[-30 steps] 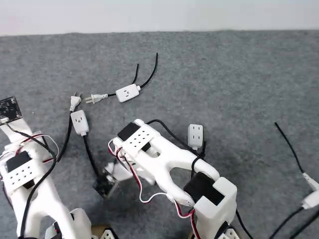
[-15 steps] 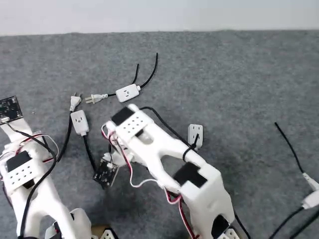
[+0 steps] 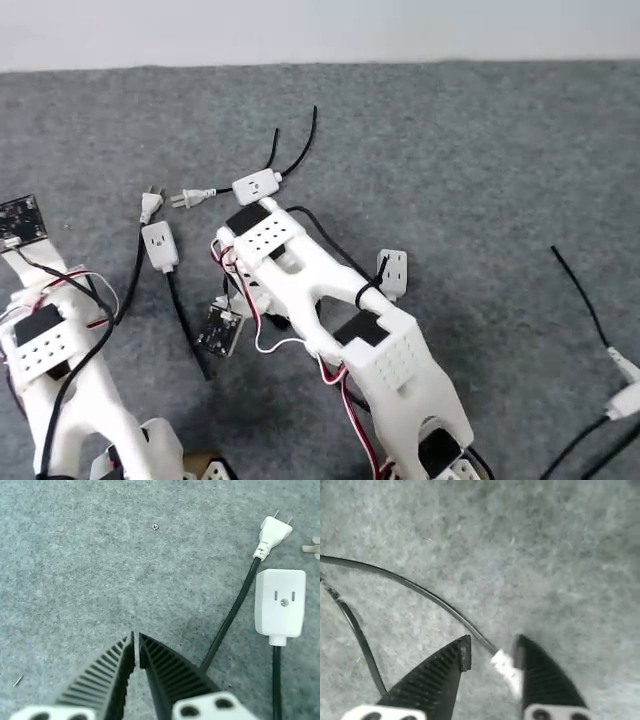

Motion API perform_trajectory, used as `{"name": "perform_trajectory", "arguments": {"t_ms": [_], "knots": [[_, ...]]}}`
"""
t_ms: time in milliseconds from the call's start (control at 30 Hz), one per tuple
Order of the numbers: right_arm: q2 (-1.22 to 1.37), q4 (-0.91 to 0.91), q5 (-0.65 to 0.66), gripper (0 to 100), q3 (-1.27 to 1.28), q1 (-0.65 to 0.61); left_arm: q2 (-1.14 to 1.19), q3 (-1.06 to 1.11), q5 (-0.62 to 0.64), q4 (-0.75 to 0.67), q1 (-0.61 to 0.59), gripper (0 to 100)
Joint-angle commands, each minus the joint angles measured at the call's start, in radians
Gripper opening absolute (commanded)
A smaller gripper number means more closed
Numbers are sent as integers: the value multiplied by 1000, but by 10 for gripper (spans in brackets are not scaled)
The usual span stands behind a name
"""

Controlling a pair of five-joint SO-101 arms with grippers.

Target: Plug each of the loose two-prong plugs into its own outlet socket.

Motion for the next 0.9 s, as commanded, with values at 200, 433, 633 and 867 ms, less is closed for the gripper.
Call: {"name": "perform_trajectory", "arguments": {"t_ms": [200, 433, 633, 867], "knots": [[-15, 81, -32, 10, -40, 2, -6, -8, -12, -25, -8, 16], [-242, 76, -313, 10, 14, 39, -8, -8, -12, -28, -6, 16], [-420, -81, -552, 10, 218, 45, -9, -8, -12, -28, -6, 16], [-506, -366, -430, 41, 531, 18, -9, -8, -12, -28, -6, 16]]}}
